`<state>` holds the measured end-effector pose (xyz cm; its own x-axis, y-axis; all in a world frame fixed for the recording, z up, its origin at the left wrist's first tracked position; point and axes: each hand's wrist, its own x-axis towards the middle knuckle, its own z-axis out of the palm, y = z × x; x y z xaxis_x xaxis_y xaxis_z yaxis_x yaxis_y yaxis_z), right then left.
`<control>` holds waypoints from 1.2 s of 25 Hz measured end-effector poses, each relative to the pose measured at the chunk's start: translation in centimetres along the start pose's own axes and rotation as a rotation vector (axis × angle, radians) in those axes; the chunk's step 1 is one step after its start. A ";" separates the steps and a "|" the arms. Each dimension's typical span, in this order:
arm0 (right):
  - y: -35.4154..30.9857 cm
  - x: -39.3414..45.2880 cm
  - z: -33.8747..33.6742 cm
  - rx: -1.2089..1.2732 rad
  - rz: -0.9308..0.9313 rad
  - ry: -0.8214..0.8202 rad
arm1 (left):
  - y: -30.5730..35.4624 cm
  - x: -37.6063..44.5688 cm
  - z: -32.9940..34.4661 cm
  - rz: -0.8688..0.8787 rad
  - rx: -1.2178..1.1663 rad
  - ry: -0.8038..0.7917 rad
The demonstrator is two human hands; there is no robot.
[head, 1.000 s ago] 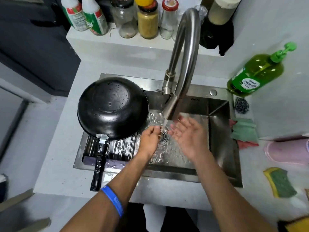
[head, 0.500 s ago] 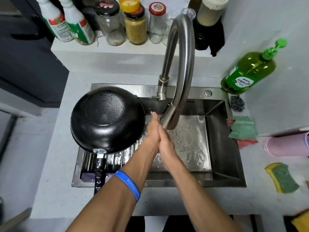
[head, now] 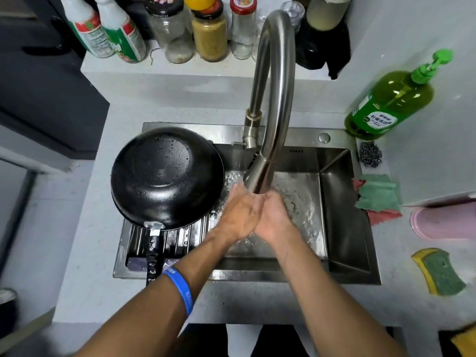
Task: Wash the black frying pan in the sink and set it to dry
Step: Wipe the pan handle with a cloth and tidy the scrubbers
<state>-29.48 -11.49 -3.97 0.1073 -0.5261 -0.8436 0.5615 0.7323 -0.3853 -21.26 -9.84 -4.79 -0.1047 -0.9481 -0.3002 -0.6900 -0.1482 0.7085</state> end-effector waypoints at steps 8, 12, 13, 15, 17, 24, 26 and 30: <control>1.2 0.0 0.6 0.190 -0.074 -0.043 | 0.6 1.8 1.5 -0.500 -1.358 0.311; 1.0 0.2 0.5 0.180 -0.084 -0.148 | -0.9 1.7 0.3 -0.530 -1.264 0.257; 0.8 0.2 0.7 0.182 -0.099 -0.140 | -0.3 1.1 0.4 -0.479 -1.256 0.280; 0.8 0.3 0.5 0.175 -0.077 -0.111 | -0.1 0.6 0.8 -0.417 -1.078 0.311; 1.2 -0.1 -0.3 0.119 -0.039 -0.137 | -0.9 0.4 0.8 -0.424 -0.923 0.295; 0.1 -1.2 -1.7 -0.344 -0.046 -0.082 | -0.1 -1.1 3.2 -0.611 -1.235 0.167; -1.3 -0.6 -4.9 -0.725 -0.137 0.049 | -0.2 -1.4 5.3 -0.705 -1.115 0.089; -7.7 1.4 -13.8 -1.052 -0.457 0.435 | 1.7 -0.1 8.7 -0.675 -1.030 0.049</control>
<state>-44.97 -11.88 -7.38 -0.3217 -0.7855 -0.5287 -0.4816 0.6165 -0.6229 -28.66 -7.56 -9.11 0.0964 -0.6018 -0.7928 0.2938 -0.7438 0.6003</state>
